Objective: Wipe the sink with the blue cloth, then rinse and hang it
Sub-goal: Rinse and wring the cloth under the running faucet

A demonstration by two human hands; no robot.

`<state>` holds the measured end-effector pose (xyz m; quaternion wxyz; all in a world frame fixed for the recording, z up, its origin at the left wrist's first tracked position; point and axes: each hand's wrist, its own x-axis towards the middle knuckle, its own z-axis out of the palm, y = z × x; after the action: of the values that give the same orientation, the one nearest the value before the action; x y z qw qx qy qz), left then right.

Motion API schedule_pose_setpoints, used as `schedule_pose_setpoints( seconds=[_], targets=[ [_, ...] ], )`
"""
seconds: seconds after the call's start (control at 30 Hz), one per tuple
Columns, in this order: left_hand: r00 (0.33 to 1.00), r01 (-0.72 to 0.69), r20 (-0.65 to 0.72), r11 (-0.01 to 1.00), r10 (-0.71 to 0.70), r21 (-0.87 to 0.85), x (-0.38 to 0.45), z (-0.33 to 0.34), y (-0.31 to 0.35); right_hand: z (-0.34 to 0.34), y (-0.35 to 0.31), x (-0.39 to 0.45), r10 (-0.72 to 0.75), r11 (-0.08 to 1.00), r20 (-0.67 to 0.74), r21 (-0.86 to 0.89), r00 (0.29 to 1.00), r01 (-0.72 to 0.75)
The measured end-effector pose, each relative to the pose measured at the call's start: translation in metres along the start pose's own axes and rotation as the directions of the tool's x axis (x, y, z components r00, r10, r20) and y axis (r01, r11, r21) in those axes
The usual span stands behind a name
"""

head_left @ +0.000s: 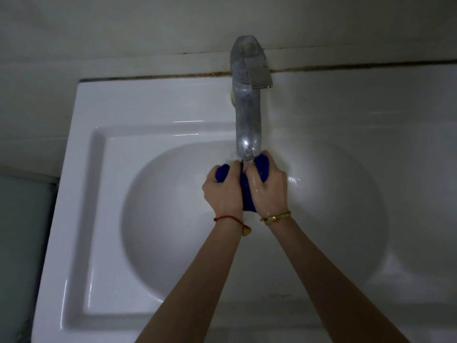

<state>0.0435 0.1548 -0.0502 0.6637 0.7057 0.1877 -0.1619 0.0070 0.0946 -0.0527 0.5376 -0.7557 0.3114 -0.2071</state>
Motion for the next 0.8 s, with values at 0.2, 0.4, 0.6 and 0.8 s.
schedule_pose_setpoints(
  seconds=[0.2,0.4,0.6,0.8],
  targets=[
    [0.99,-0.132,0.035,0.989,0.135,-0.068,-0.001,-0.007,0.009,-0.015,-0.006,0.002,0.432,0.846,0.165,0.266,0.887,-0.462],
    [0.941,-0.255,0.216,0.965,0.261,-0.058,-0.008,-0.009,0.006,-0.002,-0.005,0.004,0.536,0.787,0.165,0.259,0.828,-0.56],
    [0.889,-0.373,0.285,0.928,0.358,-0.003,0.001,-0.01,0.008,0.004,-0.005,-0.006,0.531,0.801,0.173,0.217,0.83,-0.558],
    [0.92,-0.359,0.169,0.933,0.354,0.002,0.003,0.002,0.004,0.01,-0.009,0.0,0.429,0.892,-0.059,0.185,0.902,-0.412]
  ],
)
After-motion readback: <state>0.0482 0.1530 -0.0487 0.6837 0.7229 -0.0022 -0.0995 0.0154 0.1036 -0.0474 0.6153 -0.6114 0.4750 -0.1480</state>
